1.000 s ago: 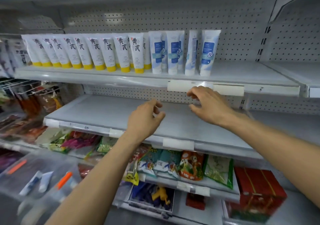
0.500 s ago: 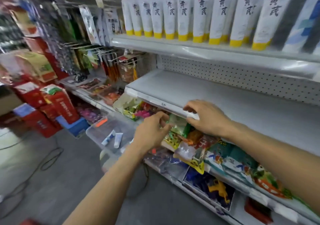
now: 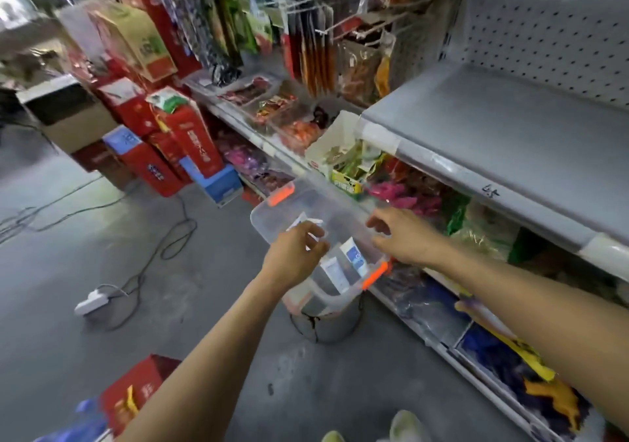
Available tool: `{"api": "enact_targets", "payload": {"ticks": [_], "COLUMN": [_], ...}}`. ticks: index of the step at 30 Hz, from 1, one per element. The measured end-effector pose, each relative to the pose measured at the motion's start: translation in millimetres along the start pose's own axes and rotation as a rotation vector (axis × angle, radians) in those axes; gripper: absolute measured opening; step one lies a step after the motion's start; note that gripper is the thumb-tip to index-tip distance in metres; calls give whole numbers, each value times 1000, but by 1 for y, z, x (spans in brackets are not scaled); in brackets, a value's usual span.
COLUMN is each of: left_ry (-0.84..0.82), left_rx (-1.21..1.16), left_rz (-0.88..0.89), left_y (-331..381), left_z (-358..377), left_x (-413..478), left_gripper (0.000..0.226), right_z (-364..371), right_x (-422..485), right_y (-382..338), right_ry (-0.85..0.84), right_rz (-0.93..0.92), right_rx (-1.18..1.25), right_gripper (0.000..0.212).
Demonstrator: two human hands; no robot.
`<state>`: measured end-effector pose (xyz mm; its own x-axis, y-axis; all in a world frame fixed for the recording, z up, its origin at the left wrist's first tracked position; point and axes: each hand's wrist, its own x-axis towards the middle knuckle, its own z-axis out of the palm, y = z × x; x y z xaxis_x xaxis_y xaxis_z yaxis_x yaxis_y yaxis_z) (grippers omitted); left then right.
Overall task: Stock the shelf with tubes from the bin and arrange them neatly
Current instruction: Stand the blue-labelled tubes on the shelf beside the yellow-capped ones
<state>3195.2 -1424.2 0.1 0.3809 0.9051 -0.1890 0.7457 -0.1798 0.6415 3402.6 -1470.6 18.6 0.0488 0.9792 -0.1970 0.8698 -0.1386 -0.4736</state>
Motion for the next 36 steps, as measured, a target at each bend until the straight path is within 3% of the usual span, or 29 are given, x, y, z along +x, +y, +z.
{"api": "enact_targets", "payload": {"ticks": [6, 9, 14, 22, 27, 32, 36], "left_ry": [-119, -152, -179, -244, -263, -222, -231], "left_rx": [-167, -359, -476, -234, -177, -129, -240], "left_rz": [-229, -412, -672, -969, -1006, -956, -977], "left_y": [-48, -68, -110, -161, -168, -170, -172], "left_z": [41, 75, 156, 258, 298, 312, 302], "left_x": [75, 115, 177, 216, 222, 224, 227], "left_gripper": [25, 25, 42, 74, 93, 87, 78], "right_z": [63, 97, 167, 263, 298, 309, 300], "right_x": [92, 135, 194, 240, 248, 253, 255], "right_y": [33, 56, 103, 159, 168, 176, 169], "right_ry": [-210, -307, -430, -558, -474, -461, -483], "right_rz": [133, 219, 341, 585, 652, 639, 643], "right_rx": [50, 81, 24, -54, -157, -209, -122], "right_gripper": [28, 26, 9, 51, 54, 45, 51]}}
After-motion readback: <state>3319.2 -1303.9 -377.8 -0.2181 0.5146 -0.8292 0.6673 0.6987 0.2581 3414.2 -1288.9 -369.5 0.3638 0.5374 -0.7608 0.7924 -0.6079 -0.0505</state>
